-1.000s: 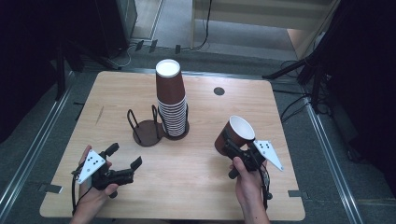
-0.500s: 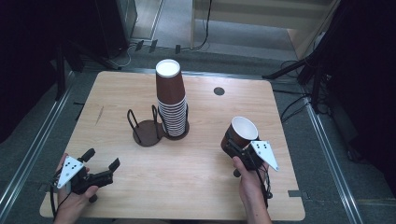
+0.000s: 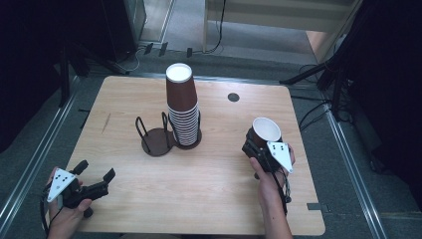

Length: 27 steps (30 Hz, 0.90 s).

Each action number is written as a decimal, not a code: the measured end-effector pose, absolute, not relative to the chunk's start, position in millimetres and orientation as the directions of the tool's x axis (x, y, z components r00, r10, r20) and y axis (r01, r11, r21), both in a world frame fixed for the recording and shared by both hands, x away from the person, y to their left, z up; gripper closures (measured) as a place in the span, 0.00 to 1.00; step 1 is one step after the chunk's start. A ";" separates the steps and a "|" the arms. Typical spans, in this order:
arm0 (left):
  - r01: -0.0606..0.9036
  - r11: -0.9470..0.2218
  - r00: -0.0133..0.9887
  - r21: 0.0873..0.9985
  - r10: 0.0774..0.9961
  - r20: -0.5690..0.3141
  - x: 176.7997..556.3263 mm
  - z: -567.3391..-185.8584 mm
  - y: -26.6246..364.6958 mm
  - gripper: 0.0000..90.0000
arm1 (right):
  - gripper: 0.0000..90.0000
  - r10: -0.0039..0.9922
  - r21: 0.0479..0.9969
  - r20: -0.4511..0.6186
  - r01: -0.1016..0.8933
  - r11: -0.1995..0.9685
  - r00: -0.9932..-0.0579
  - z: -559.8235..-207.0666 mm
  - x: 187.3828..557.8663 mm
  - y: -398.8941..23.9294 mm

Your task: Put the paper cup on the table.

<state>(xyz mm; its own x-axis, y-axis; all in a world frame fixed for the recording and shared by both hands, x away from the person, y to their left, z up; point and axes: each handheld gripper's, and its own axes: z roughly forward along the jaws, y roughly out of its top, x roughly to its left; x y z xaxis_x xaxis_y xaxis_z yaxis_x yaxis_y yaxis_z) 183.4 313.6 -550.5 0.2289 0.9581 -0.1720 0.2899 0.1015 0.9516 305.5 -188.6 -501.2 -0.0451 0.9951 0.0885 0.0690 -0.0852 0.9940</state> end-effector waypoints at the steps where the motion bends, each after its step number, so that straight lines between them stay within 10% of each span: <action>1: 0.294 0.096 0.228 0.951 0.959 -0.167 183.6 -551.2 314.2 0.00 | 0.11 0.996 0.994 0.084 0.067 -0.081 -0.043 -500.9 307.8 -189.3; 27: 0.326 0.101 0.196 0.940 0.966 -0.171 185.7 -552.3 315.3 0.00 | 0.11 0.998 0.996 0.018 0.088 -0.023 0.052 -514.4 362.3 -194.8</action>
<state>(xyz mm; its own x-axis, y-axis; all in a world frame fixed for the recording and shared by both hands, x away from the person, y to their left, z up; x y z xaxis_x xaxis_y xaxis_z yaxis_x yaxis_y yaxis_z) 185.7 315.3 -552.3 0.1956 0.9656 -0.1715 0.3258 0.1009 0.9400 362.3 -194.8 -514.4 0.0520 0.9985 0.0182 0.0875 -0.0227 0.9959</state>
